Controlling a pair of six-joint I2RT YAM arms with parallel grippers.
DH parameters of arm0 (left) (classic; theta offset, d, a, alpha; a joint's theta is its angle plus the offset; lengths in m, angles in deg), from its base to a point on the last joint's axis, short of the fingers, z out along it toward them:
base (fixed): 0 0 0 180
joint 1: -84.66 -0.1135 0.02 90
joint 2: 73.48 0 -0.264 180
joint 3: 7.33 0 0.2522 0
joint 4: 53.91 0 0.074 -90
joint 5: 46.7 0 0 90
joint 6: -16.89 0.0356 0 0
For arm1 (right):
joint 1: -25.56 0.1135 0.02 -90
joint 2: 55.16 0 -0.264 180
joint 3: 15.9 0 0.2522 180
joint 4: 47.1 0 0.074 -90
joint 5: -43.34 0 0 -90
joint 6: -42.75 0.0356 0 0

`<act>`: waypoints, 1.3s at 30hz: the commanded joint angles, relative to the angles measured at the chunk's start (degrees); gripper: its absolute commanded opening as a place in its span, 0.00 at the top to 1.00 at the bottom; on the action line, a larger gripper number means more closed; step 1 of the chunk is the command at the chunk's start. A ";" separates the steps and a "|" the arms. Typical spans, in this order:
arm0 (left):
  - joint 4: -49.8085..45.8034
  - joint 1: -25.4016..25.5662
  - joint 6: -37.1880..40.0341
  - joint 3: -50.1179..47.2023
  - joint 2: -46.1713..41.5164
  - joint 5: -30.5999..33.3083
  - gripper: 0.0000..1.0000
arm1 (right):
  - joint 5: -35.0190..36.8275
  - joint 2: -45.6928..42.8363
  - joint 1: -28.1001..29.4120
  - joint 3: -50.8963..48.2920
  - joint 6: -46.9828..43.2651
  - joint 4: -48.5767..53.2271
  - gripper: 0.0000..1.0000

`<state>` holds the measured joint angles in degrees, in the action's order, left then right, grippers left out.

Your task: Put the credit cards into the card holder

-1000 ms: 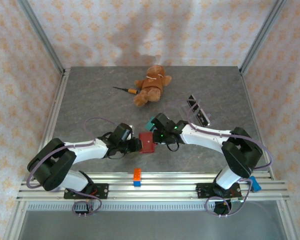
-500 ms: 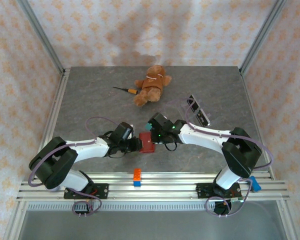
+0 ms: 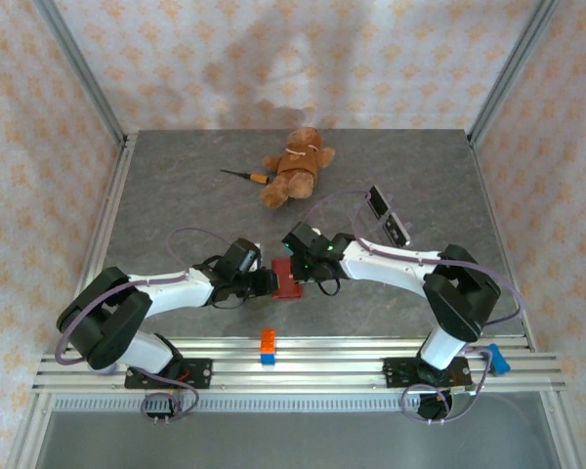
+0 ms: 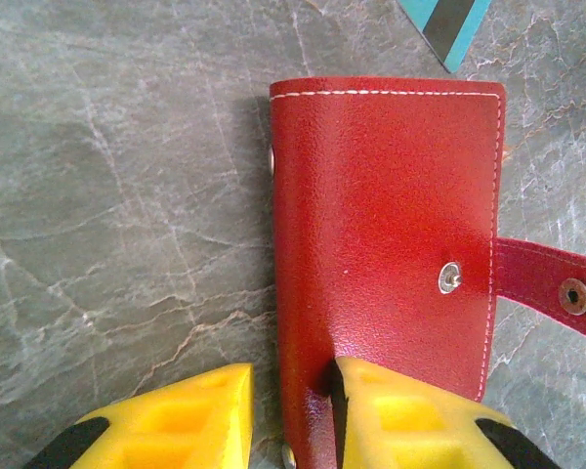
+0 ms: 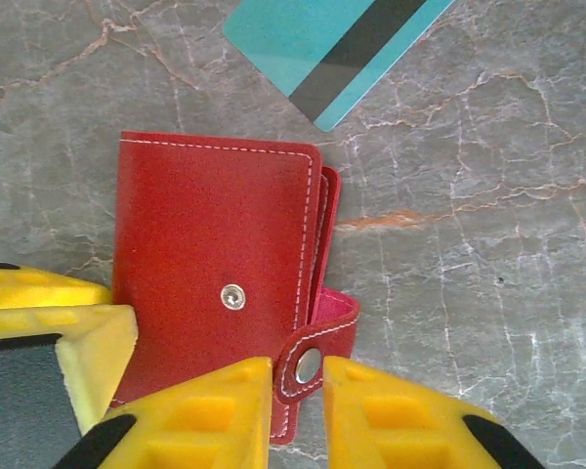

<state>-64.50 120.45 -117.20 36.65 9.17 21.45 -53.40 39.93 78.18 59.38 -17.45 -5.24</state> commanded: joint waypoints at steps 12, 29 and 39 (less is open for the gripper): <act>-1.25 0.24 0.72 2.30 1.55 0.99 0.73 | 4.68 1.59 1.05 2.79 -1.32 3.29 0.73; -0.11 0.26 0.33 1.16 1.54 0.54 0.74 | 6.48 1.42 1.03 2.13 -0.53 2.61 1.00; 2.08 0.25 -0.82 -0.32 0.84 0.64 0.78 | -0.98 2.32 0.77 0.71 0.12 -6.28 1.00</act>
<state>-63.45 120.56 -117.68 37.33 10.04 21.26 -52.51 41.46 78.77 60.56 -18.34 -7.67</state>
